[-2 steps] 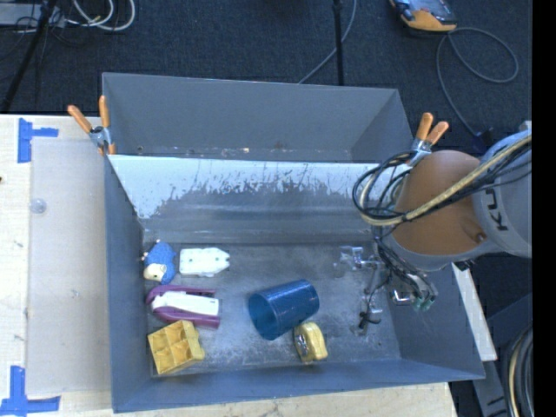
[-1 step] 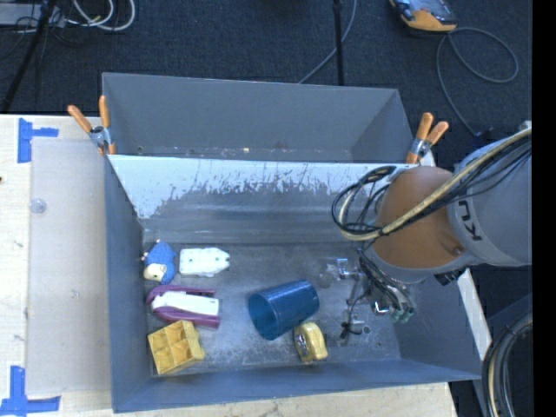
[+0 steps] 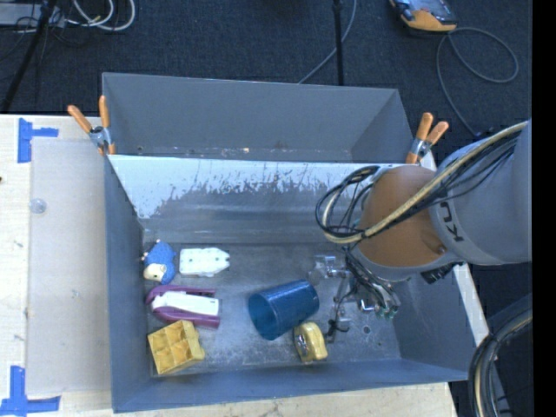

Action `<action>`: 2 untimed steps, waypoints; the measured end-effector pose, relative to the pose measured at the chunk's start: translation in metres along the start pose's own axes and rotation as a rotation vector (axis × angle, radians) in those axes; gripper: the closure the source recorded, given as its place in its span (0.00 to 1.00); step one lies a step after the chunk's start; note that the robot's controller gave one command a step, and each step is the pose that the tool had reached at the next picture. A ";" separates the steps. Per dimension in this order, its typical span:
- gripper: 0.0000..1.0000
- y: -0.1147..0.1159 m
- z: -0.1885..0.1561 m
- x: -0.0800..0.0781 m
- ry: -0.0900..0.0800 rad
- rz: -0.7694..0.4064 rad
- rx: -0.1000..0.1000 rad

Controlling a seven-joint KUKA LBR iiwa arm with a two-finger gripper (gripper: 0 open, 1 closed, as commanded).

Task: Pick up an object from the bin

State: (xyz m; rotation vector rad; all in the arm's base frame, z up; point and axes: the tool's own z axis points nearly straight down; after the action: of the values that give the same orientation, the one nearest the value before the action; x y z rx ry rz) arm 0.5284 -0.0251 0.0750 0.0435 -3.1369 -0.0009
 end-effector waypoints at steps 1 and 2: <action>0.00 0.015 0.004 0.011 0.005 -0.052 -0.003; 0.00 0.049 0.005 0.001 0.002 -0.064 0.000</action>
Offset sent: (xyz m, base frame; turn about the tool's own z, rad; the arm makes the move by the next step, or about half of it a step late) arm 0.0018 0.0586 -0.0048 -0.0635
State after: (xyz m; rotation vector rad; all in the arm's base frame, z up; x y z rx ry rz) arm 0.5260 0.0234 0.0699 0.1430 -3.1324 -0.0008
